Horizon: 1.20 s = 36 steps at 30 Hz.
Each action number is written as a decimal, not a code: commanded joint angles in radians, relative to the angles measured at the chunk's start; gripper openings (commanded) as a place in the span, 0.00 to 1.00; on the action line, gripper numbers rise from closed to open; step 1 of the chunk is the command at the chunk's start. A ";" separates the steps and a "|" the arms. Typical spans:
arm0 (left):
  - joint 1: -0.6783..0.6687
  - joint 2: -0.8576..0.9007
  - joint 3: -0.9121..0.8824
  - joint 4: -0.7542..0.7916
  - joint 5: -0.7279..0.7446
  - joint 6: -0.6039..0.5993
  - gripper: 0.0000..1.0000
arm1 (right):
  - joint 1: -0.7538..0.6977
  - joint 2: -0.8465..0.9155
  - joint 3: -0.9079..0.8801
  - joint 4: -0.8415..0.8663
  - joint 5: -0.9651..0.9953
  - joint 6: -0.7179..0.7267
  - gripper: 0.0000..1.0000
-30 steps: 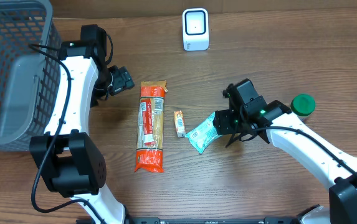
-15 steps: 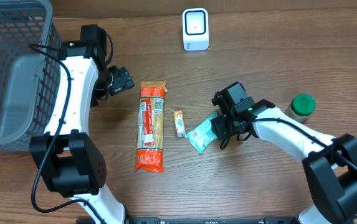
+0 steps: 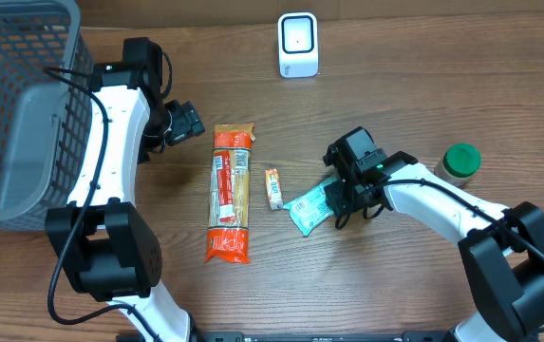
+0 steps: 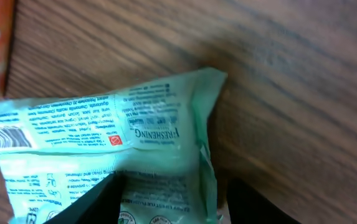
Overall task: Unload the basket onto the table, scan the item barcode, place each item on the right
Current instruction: 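Close the right gripper on the teal packet's edge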
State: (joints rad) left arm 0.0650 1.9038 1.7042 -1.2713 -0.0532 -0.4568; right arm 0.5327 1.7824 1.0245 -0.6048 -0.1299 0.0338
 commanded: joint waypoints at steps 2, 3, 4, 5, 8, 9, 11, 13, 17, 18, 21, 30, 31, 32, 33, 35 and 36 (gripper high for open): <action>-0.007 -0.019 -0.001 0.001 -0.002 0.007 1.00 | -0.003 0.000 0.007 -0.073 0.179 0.121 0.53; -0.007 -0.019 -0.001 0.001 -0.002 0.008 1.00 | -0.010 -0.008 0.008 -0.074 0.178 0.123 0.55; -0.007 -0.019 -0.001 0.001 -0.001 0.008 1.00 | -0.010 -0.013 0.009 -0.075 0.170 0.122 0.56; -0.007 -0.019 -0.001 0.001 -0.002 0.007 1.00 | -0.011 -0.019 0.011 -0.076 0.168 0.122 0.57; -0.007 -0.019 -0.001 0.001 -0.002 0.007 1.00 | -0.011 -0.039 0.013 -0.068 0.124 0.122 0.58; -0.008 -0.019 -0.001 0.001 -0.002 0.008 1.00 | -0.011 -0.045 0.015 -0.066 0.107 0.122 0.58; -0.007 -0.019 -0.001 0.001 -0.002 0.007 1.00 | -0.011 -0.063 0.027 -0.062 0.082 0.123 0.59; -0.007 -0.019 -0.001 0.001 -0.002 0.007 1.00 | -0.011 -0.081 0.041 -0.063 0.083 0.122 0.61; -0.007 -0.019 -0.001 0.001 -0.001 0.007 1.00 | -0.011 -0.109 0.051 -0.062 0.083 0.118 0.66; -0.007 -0.019 -0.001 0.001 -0.002 0.007 1.00 | -0.011 -0.109 0.051 -0.063 0.082 0.111 0.66; -0.008 -0.019 -0.001 0.001 -0.002 0.007 1.00 | -0.011 -0.104 0.047 -0.063 0.065 0.058 0.66; -0.007 -0.019 -0.001 0.001 -0.002 0.008 1.00 | -0.011 -0.054 0.036 -0.023 0.049 0.036 0.60; -0.007 -0.019 -0.001 0.001 -0.002 0.007 0.99 | -0.011 -0.049 0.032 -0.016 0.049 0.036 0.58; -0.007 -0.019 -0.001 0.001 -0.002 0.007 1.00 | -0.011 -0.045 0.026 -0.011 0.049 0.037 0.57; -0.007 -0.019 -0.001 0.001 -0.002 0.008 1.00 | -0.011 -0.040 0.023 -0.010 0.049 0.037 0.57; -0.007 -0.019 -0.001 0.001 -0.002 0.007 1.00 | -0.011 -0.025 0.022 -0.015 0.050 0.037 0.56; -0.008 -0.019 -0.001 0.001 -0.001 0.008 1.00 | -0.012 -0.017 0.022 -0.019 0.050 0.037 0.56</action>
State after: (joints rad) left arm 0.0650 1.9038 1.7042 -1.2713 -0.0528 -0.4568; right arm 0.5297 1.7397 1.0512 -0.6224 -0.0746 0.0776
